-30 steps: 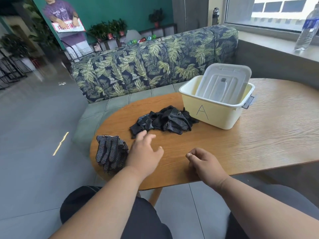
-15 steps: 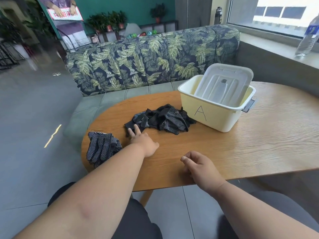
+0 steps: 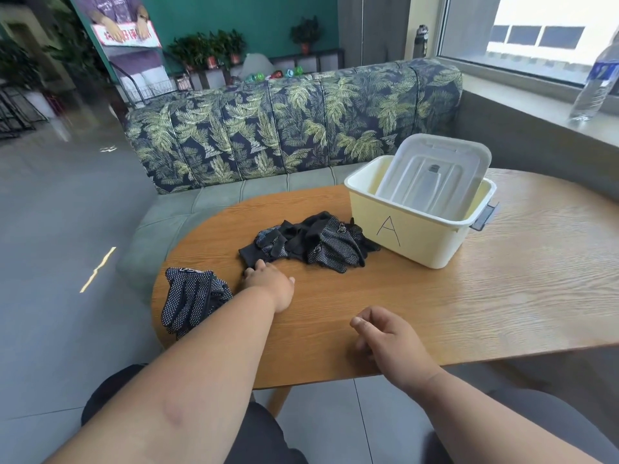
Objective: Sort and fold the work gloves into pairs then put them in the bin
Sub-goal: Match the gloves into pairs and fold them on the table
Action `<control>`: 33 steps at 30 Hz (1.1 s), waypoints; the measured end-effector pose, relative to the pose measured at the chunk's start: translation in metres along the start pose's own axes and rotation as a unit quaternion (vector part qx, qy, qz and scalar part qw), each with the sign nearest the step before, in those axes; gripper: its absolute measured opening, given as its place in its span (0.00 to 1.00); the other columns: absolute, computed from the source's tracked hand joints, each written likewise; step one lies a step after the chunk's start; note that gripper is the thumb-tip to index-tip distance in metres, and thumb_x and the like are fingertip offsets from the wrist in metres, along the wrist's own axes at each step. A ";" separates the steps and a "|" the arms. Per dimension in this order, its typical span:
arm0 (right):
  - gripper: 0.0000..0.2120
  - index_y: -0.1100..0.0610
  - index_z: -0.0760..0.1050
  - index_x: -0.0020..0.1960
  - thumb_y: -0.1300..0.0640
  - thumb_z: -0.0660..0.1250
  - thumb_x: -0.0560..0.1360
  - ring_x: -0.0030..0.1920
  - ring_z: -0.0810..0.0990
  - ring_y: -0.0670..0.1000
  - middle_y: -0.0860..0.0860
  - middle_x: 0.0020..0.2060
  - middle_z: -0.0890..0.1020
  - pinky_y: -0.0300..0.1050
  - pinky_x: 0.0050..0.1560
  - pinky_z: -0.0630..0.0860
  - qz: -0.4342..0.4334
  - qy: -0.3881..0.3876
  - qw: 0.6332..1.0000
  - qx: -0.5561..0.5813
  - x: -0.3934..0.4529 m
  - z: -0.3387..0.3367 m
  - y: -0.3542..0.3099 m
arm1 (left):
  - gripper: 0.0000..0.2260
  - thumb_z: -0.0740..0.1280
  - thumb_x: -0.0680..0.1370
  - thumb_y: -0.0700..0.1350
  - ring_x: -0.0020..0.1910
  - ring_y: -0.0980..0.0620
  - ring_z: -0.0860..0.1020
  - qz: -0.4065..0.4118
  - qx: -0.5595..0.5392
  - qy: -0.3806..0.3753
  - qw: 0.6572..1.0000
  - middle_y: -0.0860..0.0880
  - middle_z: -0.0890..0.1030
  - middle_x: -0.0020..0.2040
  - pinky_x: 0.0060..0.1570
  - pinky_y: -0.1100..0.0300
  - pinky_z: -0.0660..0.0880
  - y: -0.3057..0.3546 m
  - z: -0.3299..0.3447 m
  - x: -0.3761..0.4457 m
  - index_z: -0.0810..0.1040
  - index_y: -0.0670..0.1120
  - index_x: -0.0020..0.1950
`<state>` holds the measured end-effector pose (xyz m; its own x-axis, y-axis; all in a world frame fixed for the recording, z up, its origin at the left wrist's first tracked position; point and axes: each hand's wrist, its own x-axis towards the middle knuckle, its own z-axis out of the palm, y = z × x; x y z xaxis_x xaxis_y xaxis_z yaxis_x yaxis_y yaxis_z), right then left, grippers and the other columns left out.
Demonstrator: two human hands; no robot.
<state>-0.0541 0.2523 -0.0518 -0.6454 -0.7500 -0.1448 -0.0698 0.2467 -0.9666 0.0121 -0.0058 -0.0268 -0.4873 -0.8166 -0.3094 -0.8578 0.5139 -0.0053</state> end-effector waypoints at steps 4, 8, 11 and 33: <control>0.11 0.48 0.78 0.42 0.46 0.68 0.82 0.35 0.77 0.46 0.49 0.34 0.84 0.58 0.47 0.80 0.009 0.012 1.000 0.000 0.001 0.000 -0.004 | 0.34 0.53 0.85 0.59 0.81 0.40 0.55 0.052 -0.026 0.021 0.998 0.43 0.55 0.83 0.80 0.45 0.55 -0.003 0.009 -0.020 0.52 0.38 0.83; 0.11 0.48 0.78 0.43 0.44 0.67 0.81 0.35 0.78 0.46 0.48 0.34 0.84 0.58 0.49 0.81 0.015 0.017 1.000 -0.001 0.001 -0.001 -0.005 | 0.32 0.52 0.85 0.60 0.83 0.45 0.50 0.125 -0.098 0.050 0.986 0.45 0.52 0.84 0.81 0.49 0.46 0.002 0.028 -0.061 0.53 0.42 0.84; 0.12 0.50 0.78 0.42 0.44 0.67 0.81 0.34 0.76 0.47 0.48 0.34 0.84 0.53 0.43 0.76 0.024 0.019 0.999 0.011 0.001 -0.001 -0.005 | 0.26 0.57 0.85 0.54 0.80 0.48 0.58 0.205 -0.193 0.126 0.951 0.49 0.64 0.81 0.80 0.57 0.50 0.010 0.043 -0.092 0.64 0.45 0.81; 0.04 0.41 0.78 0.46 0.50 0.69 0.78 0.33 0.76 0.45 0.50 0.39 0.85 0.46 0.41 0.74 0.012 0.134 0.991 0.014 0.026 -0.021 0.001 | 0.59 0.78 0.67 0.65 0.80 0.34 0.34 0.201 0.000 -0.006 0.980 0.52 0.31 0.82 0.75 0.28 0.52 0.094 -0.049 0.034 0.37 0.65 0.81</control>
<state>-0.0868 0.2459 -0.0516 -0.8256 -0.5533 -0.1110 -0.0324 0.2428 -0.9695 -0.0926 0.0019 0.0092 -0.7840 -0.5450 -0.2973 -0.5968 0.7935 0.1192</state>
